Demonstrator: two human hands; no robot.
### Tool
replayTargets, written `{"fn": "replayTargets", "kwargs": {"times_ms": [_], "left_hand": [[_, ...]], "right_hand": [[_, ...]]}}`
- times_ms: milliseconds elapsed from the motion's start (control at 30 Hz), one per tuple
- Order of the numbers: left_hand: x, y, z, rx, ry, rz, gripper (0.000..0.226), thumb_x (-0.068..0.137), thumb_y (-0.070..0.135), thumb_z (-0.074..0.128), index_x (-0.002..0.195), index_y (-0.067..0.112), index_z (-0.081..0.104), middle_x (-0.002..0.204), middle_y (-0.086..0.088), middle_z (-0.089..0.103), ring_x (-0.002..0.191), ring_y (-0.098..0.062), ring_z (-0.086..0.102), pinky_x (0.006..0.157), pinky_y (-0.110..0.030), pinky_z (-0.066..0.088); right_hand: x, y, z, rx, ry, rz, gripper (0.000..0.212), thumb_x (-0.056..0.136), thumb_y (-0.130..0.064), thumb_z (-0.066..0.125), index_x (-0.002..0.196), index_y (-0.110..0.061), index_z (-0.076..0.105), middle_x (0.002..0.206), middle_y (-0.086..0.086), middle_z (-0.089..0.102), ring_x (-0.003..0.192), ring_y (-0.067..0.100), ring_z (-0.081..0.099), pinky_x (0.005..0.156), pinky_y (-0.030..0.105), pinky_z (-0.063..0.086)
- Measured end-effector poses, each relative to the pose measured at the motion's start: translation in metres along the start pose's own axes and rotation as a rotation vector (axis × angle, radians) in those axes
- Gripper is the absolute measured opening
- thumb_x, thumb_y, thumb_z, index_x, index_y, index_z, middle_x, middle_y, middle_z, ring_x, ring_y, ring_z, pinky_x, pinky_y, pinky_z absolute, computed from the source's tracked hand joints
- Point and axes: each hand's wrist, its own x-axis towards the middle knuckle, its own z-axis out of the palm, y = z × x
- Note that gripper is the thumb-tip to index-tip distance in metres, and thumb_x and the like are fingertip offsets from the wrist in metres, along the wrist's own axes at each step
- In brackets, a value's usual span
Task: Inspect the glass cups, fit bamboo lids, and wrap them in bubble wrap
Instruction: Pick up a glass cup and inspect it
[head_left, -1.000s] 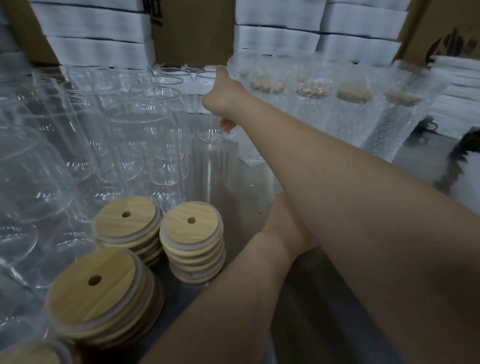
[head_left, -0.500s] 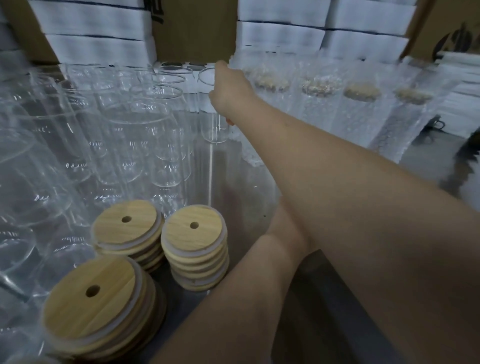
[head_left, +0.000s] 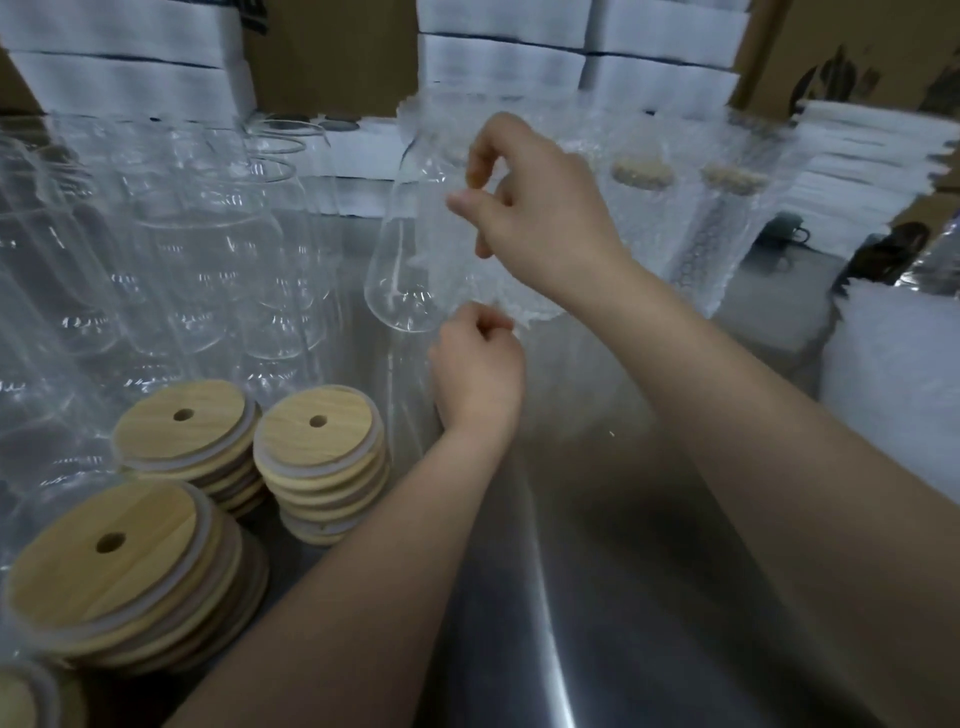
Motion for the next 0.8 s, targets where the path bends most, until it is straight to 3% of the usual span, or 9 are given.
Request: {"fn": "replayTargets", "kwargs": {"times_ms": [133,233,300,400,533,700,800], "left_hand": [[0.002,0.001,-0.004,-0.054,0.109,-0.034,0.025,0.088,0.001,0.048,0.106,0.010,0.064,0.099,-0.005,0.065,0.103,-0.028,0.058,0.072,-0.020,0.030],[0.006,0.002,-0.008,-0.148,0.146,-0.051,0.035,0.084,-0.001,0.054,0.119,0.004,0.052,0.113,-0.011,0.058,0.109,-0.029,0.055,0.084,-0.021,0.034],[0.005,0.003,-0.009,-0.212,0.123,0.007,0.056,0.079,0.001,0.062,0.131,0.006,0.041,0.123,-0.007,0.047,0.117,-0.028,0.051,0.100,-0.027,0.039],[-0.002,0.004,-0.007,-0.177,-0.029,0.183,0.084,0.072,0.007,0.070,0.146,0.013,0.028,0.139,-0.004,0.034,0.132,-0.025,0.040,0.114,-0.037,0.033],[-0.007,0.002,-0.001,0.059,-0.198,0.372,0.100,0.063,0.031,0.067,0.151,0.021,0.022,0.154,-0.001,0.030,0.141,-0.022,0.028,0.116,-0.036,0.025],[-0.003,0.000,0.002,0.064,-0.076,0.378,0.092,0.073,0.032,0.083,0.148,0.015,0.032,0.148,-0.007,0.040,0.137,-0.024,0.034,0.115,-0.037,0.028],[-0.001,0.002,0.000,-0.064,-0.048,0.334,0.087,0.073,0.030,0.084,0.144,0.015,0.037,0.139,0.000,0.046,0.131,-0.019,0.043,0.111,-0.038,0.035]], "right_hand": [[-0.031,0.008,-0.027,0.234,0.240,0.017,0.018,0.091,-0.023,0.066,0.087,-0.021,0.048,0.059,0.005,0.066,0.056,0.006,0.063,0.059,0.020,0.043],[-0.051,0.021,-0.036,0.369,0.422,0.074,0.022,0.090,-0.023,0.067,0.083,-0.028,0.047,0.056,0.000,0.064,0.057,0.008,0.066,0.061,0.023,0.044],[-0.062,0.034,-0.036,0.417,0.476,0.141,0.022,0.090,-0.021,0.068,0.083,-0.030,0.048,0.053,0.002,0.060,0.056,0.009,0.065,0.065,0.023,0.046],[-0.069,0.051,-0.029,0.450,0.490,0.222,0.025,0.089,-0.013,0.069,0.082,-0.027,0.050,0.048,-0.003,0.048,0.052,0.013,0.058,0.063,0.021,0.046],[-0.071,0.058,-0.019,0.453,0.446,0.221,0.025,0.088,-0.010,0.070,0.082,-0.027,0.052,0.049,-0.007,0.045,0.052,0.012,0.053,0.063,0.023,0.050],[-0.075,0.054,-0.013,0.523,0.426,0.140,0.020,0.086,-0.008,0.072,0.087,-0.023,0.058,0.052,-0.005,0.052,0.055,0.011,0.058,0.063,0.018,0.048],[-0.075,0.056,-0.013,0.680,0.450,0.157,0.020,0.091,-0.005,0.066,0.103,-0.019,0.059,0.063,0.005,0.059,0.065,0.013,0.063,0.072,0.031,0.057]]}}
